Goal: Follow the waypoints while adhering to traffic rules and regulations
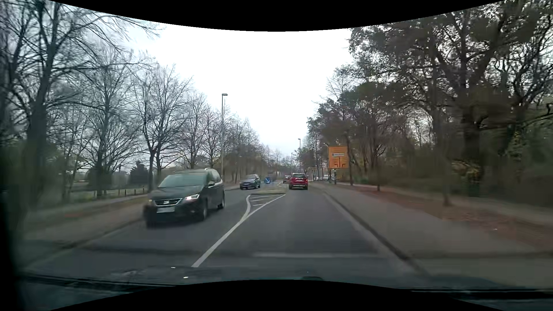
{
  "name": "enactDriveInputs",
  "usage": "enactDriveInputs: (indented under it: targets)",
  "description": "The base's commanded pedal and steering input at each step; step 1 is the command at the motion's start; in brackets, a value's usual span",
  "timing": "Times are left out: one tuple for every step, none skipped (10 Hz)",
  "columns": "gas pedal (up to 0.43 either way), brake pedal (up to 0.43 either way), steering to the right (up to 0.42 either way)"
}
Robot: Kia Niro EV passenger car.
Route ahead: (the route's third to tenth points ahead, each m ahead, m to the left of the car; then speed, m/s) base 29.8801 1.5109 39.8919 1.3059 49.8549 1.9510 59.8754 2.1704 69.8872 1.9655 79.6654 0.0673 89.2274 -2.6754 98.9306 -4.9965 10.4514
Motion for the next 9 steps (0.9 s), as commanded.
enactDriveInputs:
  targets:
    - [0.118,0.000,0.030]
    - [0.118,0.000,0.033]
    - [0.118,0.000,0.034]
    - [0.118,0.000,0.035]
    - [0.118,0.000,0.035]
    - [0.118,0.000,0.035]
    - [0.118,0.000,0.032]
    - [0.118,0.000,0.026]
    - [0.118,0.000,0.019]
